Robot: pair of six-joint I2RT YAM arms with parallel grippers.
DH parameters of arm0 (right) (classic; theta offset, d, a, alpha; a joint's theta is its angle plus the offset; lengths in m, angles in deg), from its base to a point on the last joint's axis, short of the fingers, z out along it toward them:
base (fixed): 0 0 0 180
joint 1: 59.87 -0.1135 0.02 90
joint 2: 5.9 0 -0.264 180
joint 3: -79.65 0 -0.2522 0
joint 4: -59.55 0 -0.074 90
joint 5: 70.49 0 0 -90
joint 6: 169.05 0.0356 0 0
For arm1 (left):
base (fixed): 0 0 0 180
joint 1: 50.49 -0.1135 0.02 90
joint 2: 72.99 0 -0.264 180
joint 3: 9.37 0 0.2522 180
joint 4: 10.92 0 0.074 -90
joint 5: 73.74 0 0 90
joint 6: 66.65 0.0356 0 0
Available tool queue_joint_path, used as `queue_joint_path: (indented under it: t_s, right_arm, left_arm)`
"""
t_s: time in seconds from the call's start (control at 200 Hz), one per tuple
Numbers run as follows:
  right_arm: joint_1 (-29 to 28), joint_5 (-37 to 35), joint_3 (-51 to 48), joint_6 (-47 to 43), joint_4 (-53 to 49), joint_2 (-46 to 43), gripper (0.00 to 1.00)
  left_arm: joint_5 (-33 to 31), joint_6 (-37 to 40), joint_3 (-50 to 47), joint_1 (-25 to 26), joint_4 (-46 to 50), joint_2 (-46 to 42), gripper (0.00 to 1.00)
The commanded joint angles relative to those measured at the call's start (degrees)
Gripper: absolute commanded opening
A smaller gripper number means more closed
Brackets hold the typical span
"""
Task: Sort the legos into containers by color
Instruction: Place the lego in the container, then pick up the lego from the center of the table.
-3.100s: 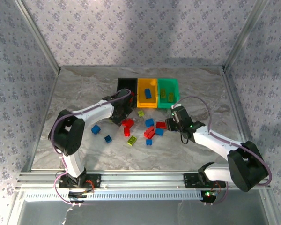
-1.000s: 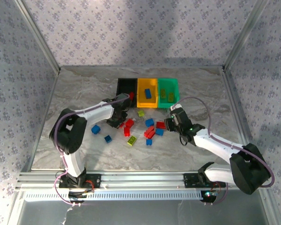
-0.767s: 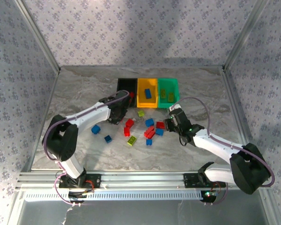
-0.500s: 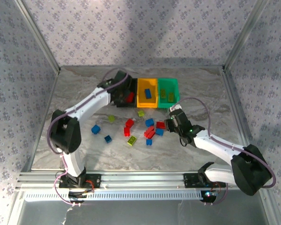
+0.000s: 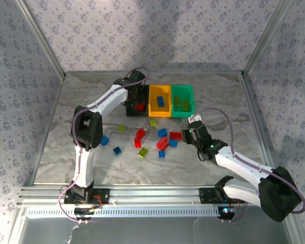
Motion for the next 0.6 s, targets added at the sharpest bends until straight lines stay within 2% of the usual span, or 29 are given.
queue_joint_path:
  t_s: [0.0,0.025,0.065,0.095,0.105,0.24,0.4,0.51,0.595]
  right_arm:
    - [0.13,1.32,-0.51,-0.25,1.59,0.15,0.62]
    - [0.22,2.47,-0.45,-0.42,1.9,0.64,0.62]
    - [0.43,4.42,-0.04,-0.52,2.22,1.77,0.62]
    - [0.56,5.94,0.36,-0.53,2.42,2.61,0.62]
    - [0.57,6.49,0.46,-0.53,2.51,2.89,0.63]
    - [0.66,12.42,1.47,-0.36,4.82,6.22,0.63]
    - [2.02,13.13,2.36,0.3,3.51,7.85,0.63]
    - [6.62,17.09,0.76,1.56,3.1,6.26,0.66]
    - [11.3,19.81,-0.7,3.87,1.77,5.0,0.66]
  left_arm:
    - [0.16,6.09,4.07,0.16,2.77,0.17,0.46]
    - [0.23,6.45,4.52,0.3,3.34,0.09,0.49]
    - [-0.24,6.62,4.85,0.61,3.78,-0.21,0.73]
    - [-0.38,7.03,4.63,0.79,3.71,-0.58,0.97]
    - [-0.53,7.09,4.6,0.81,3.66,-0.68,0.99]
    - [-0.6,8.58,2.36,1.82,1.83,-3.85,1.0]
    - [-2.33,10.53,-8.28,4.24,-6.19,-12.42,1.0]
    - [-6.28,12.54,-18.57,6.62,-13.98,-19.79,1.0]
    - [-6.84,13.09,-27.64,7.27,-19.96,-25.25,1.0]
